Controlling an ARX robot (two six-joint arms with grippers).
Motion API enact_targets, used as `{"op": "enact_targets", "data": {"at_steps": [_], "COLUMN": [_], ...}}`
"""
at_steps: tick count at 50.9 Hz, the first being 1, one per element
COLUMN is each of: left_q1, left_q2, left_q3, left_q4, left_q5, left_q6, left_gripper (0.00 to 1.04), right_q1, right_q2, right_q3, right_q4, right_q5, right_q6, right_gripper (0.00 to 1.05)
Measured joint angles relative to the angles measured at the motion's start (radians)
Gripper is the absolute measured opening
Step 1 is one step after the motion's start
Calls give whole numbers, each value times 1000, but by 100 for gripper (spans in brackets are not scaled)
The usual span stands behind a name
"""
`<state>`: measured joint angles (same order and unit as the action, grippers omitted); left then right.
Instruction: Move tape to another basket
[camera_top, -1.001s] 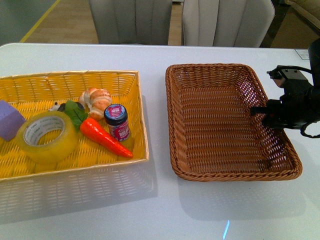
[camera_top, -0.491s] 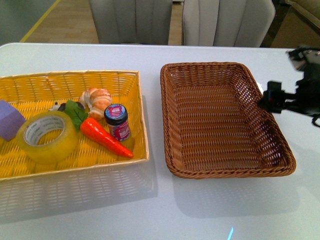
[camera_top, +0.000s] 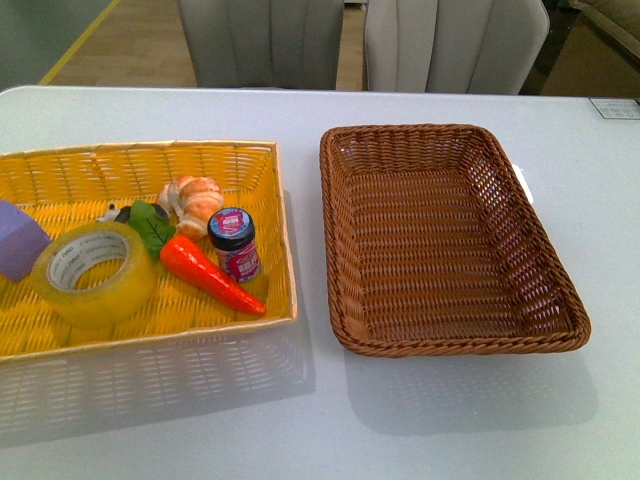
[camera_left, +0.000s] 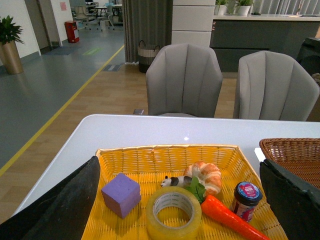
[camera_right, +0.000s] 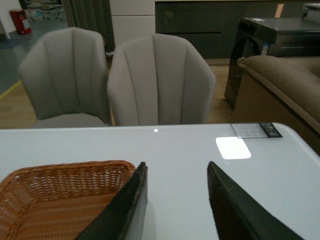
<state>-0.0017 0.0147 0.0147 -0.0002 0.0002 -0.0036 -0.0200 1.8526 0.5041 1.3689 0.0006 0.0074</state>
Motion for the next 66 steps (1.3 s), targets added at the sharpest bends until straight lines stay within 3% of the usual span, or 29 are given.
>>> {"op": "enact_targets", "data": {"at_steps": [5,9,30,37,66], "left_q1": [0,0,0,0,0], "left_q2": [0,0,0,0,0], "left_q3": [0,0,0,0,0], "left_q4": [0,0,0,0,0], "left_q5": [0,0,0,0,0], "left_q6": [0,0,0,0,0], "left_gripper": [96,96,96,96,96], "right_q1": [17,18,18,18,18], "right_q2": [-97,-160,-484,-706,-1191], "right_q3": [-121,-180,-372,-410,-481], "right_q4": [-6,-18,-150,-348,-727], "right_q5": [-4,-3,-1,-1,0], "right_q6": [-1,-6,-4,-4,-4], "right_gripper": [13,2,2,2,2]}}
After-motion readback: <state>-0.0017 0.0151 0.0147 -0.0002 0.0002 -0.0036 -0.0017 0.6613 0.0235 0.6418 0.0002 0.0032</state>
